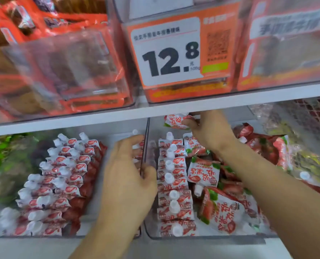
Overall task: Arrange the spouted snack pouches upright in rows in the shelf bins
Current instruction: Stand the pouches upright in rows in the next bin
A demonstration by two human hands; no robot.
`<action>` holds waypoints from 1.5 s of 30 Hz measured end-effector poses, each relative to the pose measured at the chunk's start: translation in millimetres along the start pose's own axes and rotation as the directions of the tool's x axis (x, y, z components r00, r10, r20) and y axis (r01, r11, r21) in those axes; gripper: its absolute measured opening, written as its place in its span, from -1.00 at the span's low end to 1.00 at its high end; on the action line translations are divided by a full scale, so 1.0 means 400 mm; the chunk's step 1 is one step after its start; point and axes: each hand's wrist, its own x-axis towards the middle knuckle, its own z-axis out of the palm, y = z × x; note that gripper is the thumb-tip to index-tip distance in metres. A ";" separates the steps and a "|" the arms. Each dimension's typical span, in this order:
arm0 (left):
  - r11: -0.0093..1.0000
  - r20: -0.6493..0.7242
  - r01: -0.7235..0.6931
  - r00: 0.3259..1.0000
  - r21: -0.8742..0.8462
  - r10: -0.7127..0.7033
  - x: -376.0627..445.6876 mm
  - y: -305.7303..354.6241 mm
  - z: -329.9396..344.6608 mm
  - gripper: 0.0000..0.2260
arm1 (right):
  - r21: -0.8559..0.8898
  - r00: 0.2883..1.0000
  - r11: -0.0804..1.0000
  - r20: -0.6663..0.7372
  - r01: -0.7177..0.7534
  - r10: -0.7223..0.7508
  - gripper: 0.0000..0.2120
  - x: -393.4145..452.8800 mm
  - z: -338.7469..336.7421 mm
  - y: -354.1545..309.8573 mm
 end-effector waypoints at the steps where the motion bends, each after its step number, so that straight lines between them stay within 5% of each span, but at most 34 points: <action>1: 0.999 0.024 0.046 0.999 -0.015 -0.046 -0.023 -0.006 -0.001 -0.57 | -0.032 0.999 0.999 0.039 0.009 -0.008 -0.82 0.009 0.016 -0.002; 10: 0.996 0.077 0.052 0.996 -0.070 -0.047 -0.053 -0.047 -0.006 -0.49 | -0.273 0.926 0.959 0.377 0.073 0.037 -0.86 0.079 0.063 0.019; 18: 0.992 0.100 -0.045 0.993 -0.117 0.057 -0.047 -0.072 -0.009 -0.52 | -0.453 0.842 0.863 0.536 0.223 0.064 -0.65 0.122 0.104 -0.002; 23: 0.994 0.087 -0.068 0.993 -0.088 0.075 -0.044 -0.071 -0.005 -0.52 | -0.434 0.820 0.854 0.572 0.286 0.016 -0.64 0.124 0.115 -0.011; 26: 0.997 0.115 -0.066 0.991 -0.043 0.070 -0.046 -0.070 -0.008 -0.52 | -0.260 0.748 0.956 0.660 0.139 0.071 -0.73 0.121 0.060 0.010; 32: 0.995 0.075 -0.084 0.993 -0.045 0.087 -0.053 -0.067 -0.005 -0.52 | -0.131 0.871 0.991 0.489 0.010 0.056 -0.73 0.093 0.088 0.016; 42: 0.999 0.078 -0.032 0.996 -0.025 0.034 -0.058 -0.054 0.004 -0.51 | -0.087 0.710 0.984 0.683 -0.156 0.173 -0.62 0.096 0.037 -0.009; 45: 0.999 0.085 -0.044 0.995 -0.015 0.045 -0.058 -0.054 -0.002 -0.53 | -0.180 0.898 0.981 0.415 -0.076 0.146 -0.74 0.043 0.006 0.006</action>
